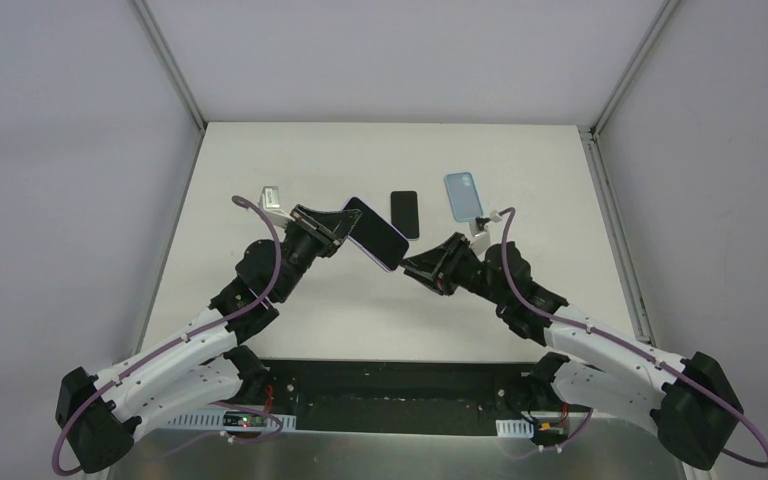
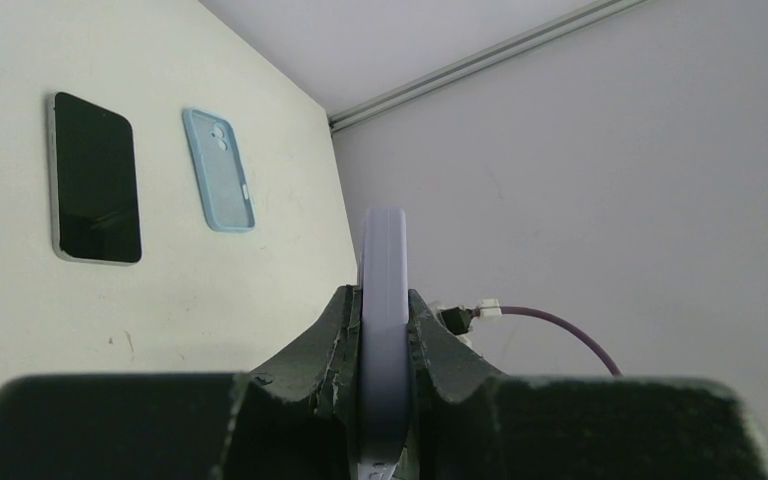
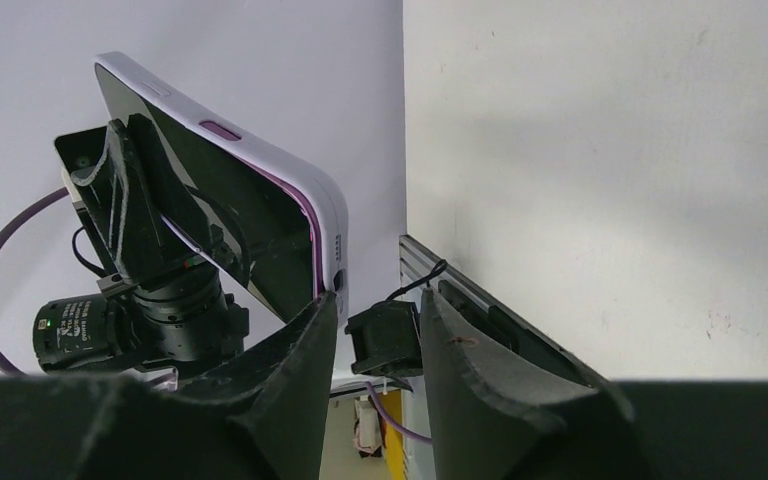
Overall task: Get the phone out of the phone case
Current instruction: Remove the phone case from the phone.
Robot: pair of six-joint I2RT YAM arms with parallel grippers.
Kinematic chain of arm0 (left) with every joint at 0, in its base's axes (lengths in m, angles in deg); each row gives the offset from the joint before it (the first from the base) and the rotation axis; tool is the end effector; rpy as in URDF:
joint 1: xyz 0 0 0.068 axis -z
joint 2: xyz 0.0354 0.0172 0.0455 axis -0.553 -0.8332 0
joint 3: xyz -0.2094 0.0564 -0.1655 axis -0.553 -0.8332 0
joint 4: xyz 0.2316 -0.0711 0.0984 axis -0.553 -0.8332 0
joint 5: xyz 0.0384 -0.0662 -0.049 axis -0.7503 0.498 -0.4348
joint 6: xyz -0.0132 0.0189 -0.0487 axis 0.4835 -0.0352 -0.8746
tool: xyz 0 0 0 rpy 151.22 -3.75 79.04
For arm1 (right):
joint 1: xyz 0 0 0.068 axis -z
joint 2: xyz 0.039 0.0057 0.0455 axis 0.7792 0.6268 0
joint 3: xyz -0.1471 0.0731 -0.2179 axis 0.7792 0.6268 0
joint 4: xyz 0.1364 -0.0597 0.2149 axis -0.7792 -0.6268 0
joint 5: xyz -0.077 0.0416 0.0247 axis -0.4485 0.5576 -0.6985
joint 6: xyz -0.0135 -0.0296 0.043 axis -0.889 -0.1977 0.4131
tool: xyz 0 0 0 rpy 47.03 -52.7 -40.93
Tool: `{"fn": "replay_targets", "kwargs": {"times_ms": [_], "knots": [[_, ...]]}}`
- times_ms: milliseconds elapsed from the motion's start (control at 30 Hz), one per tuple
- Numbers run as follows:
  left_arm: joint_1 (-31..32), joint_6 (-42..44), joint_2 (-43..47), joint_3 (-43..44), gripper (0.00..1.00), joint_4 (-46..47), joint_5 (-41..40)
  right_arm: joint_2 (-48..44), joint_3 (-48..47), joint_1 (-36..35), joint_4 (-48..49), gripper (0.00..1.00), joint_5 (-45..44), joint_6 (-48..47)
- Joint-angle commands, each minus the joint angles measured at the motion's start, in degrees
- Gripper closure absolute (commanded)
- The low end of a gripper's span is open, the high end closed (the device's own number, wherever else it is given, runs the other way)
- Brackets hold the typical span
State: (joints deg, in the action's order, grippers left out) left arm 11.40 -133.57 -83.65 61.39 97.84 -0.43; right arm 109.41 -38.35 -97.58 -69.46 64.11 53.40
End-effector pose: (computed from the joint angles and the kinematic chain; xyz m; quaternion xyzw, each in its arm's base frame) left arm 0.1415 -0.1290 0.3240 -0.1880 0.6077 -0.5706 0.5195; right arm 0.1466 0.1624 0.2597 0.0608 0.7414 0.5817 0.3291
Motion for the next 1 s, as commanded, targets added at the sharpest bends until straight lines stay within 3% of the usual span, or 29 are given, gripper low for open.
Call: {"fn": "replay_targets", "kwargs": {"times_ms": [0, 267, 567, 800, 967], "knots": [[2.47, -6.21, 0.92, 4.10, 1.00, 9.58, 7.38, 1.65, -3.08, 0.57, 2.66, 0.61, 0.09, 3.97], [2.58, -6.05, 0.88, 3.59, 1.00, 9.67, 7.30, 2.69, -2.43, 1.03, 1.90, 0.59, -0.34, 7.69], [2.72, -5.92, 1.35, 2.90, 1.00, 9.68, 6.80, 1.38, -2.02, 1.18, 1.11, 0.59, -0.68, 5.75], [2.67, -2.43, 3.52, 1.03, 1.00, 9.68, 1.66, -7.38, -1.84, 1.22, -6.74, 0.55, -0.37, 0.30], [2.70, -0.89, 4.07, 0.70, 1.00, 9.68, 0.06, -15.11, -2.44, 1.22, -16.26, 0.49, -1.66, -8.83]]}}
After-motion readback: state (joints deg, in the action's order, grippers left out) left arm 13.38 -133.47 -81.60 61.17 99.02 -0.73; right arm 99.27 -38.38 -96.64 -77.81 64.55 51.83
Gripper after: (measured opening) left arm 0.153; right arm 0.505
